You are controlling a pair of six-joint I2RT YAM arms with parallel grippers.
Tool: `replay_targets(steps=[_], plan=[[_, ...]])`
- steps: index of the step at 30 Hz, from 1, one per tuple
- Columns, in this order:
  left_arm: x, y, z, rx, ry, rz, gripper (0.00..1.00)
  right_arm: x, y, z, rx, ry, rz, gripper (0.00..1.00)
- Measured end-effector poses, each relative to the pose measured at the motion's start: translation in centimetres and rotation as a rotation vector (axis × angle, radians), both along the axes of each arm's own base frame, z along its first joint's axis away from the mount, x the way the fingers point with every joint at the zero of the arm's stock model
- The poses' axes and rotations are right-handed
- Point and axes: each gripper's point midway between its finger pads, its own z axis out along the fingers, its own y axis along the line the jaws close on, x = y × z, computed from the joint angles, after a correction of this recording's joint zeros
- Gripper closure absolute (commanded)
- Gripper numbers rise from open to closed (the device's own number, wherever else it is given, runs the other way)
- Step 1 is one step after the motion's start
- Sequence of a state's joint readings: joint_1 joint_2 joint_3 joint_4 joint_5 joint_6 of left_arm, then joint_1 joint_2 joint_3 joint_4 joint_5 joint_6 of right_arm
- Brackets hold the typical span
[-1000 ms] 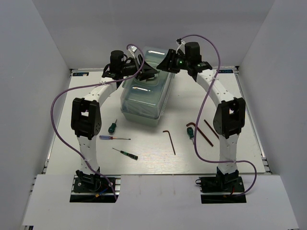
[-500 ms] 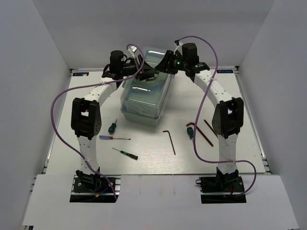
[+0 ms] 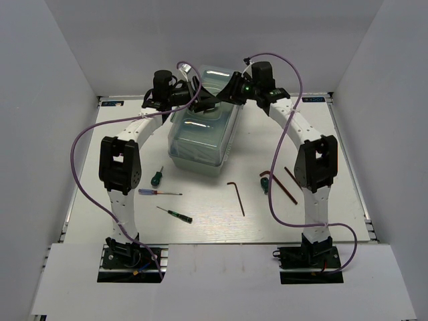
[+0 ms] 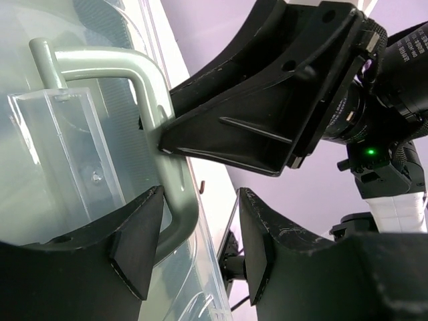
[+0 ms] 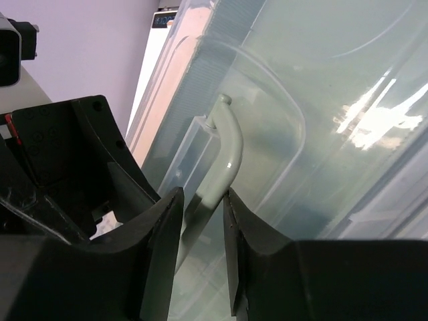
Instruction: Sort the tools into containers
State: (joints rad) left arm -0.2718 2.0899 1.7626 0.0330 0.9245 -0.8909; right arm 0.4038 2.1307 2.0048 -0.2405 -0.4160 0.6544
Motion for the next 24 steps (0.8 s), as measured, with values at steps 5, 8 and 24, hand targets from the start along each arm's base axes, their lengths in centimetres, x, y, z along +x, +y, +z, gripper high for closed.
replay_targets(steps=[5, 8, 24], plan=[[-0.1, -0.1, 0.2, 0.005, 0.001, -0.01, 0.4, -0.4, 1.5, -0.2, 0.02, 0.01, 0.018, 0.71], [-0.1, -0.1, 0.1, 0.009, 0.008, -0.014, 0.38, -0.4, 1.8, -0.4, 0.04, 0.043, 0.005, 0.96], [1.8, 9.8, 3.6, 0.263, -0.06, 0.29, 0.0, -0.5, 1.0, 0.9, 0.029, 0.037, 0.042, 1.0]])
